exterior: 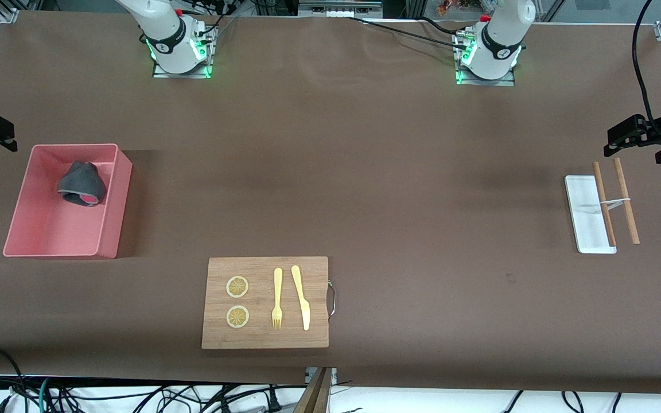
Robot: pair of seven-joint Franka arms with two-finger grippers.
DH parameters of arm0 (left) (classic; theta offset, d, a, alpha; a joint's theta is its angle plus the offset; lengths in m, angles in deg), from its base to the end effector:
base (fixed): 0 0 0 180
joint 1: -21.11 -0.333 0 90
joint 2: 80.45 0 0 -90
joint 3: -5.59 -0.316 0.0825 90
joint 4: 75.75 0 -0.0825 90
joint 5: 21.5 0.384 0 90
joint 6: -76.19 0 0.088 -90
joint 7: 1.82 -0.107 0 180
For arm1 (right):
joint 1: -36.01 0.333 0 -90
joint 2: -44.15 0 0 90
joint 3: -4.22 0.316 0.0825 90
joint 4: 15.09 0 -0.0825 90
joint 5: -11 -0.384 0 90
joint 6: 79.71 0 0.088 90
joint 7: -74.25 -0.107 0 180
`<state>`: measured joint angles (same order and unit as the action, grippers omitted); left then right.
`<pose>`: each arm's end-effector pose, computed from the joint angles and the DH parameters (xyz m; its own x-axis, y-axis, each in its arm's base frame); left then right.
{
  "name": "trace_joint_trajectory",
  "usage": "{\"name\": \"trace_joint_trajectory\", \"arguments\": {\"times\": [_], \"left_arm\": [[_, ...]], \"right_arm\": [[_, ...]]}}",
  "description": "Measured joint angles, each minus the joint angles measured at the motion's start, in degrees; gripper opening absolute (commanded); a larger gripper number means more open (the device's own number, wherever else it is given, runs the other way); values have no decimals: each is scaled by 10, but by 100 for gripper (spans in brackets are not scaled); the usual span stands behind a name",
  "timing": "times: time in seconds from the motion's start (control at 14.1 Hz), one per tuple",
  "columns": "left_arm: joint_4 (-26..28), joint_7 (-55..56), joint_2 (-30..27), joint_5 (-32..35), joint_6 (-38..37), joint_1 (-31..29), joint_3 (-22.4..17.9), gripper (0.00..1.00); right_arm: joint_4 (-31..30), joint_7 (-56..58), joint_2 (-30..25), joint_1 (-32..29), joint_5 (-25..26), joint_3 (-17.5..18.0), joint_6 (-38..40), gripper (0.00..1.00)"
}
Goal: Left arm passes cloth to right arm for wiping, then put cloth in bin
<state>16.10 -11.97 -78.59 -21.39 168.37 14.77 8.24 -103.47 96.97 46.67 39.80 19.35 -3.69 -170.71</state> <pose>0.5651 0.0371 0.5943 0.9933 -0.1126 -0.0263 -0.1125 -0.9936 0.0043 0.5672 -0.0544 0.6161 0.9467 0.3171 -0.0566 0.3220 -0.9363 0.1402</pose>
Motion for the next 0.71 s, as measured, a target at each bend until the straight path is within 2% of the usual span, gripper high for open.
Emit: {"name": "trace_joint_trajectory", "arguments": {"times": [0.14, 0.43, 0.71], "left_arm": [[0, 0, 0, 0, 0, 0, 0, 100], [0, 0, 0, 0, 0, 0, 2, 100], [0, 0, 0, 0, 0, 0, 2, 100]], "right_arm": [[5, -32, -12, 0, 6, 16, 40, 100], [5, -112, -16, 0, -26, 27, 97, 100], [5, -209, -16, -1, -32, 46, 131, 100]]}}
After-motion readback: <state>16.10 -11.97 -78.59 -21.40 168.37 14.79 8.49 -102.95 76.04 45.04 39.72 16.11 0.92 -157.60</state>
